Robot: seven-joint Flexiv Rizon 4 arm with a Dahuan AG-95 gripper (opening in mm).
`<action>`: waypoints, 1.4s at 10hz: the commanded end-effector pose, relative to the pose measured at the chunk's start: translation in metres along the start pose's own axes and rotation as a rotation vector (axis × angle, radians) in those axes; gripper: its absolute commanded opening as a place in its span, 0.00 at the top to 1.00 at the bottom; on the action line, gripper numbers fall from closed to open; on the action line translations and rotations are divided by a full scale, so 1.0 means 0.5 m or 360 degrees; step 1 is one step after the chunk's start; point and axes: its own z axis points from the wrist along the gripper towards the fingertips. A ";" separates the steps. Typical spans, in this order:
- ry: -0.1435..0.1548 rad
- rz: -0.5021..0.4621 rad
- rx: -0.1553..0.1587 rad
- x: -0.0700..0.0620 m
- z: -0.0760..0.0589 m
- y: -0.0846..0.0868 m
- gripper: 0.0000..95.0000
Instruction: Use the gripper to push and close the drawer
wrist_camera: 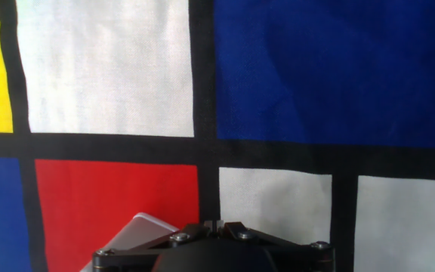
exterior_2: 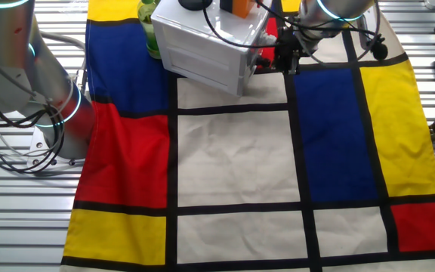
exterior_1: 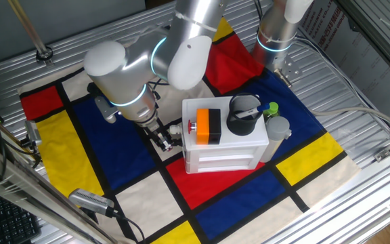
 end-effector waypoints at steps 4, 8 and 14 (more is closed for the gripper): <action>-0.0162 -0.0111 0.0213 -0.059 -0.089 -0.101 1.00; -0.0367 -0.0099 0.0281 -0.040 -0.134 -0.162 1.00; -0.0351 -0.0082 0.0260 -0.037 -0.143 -0.168 1.00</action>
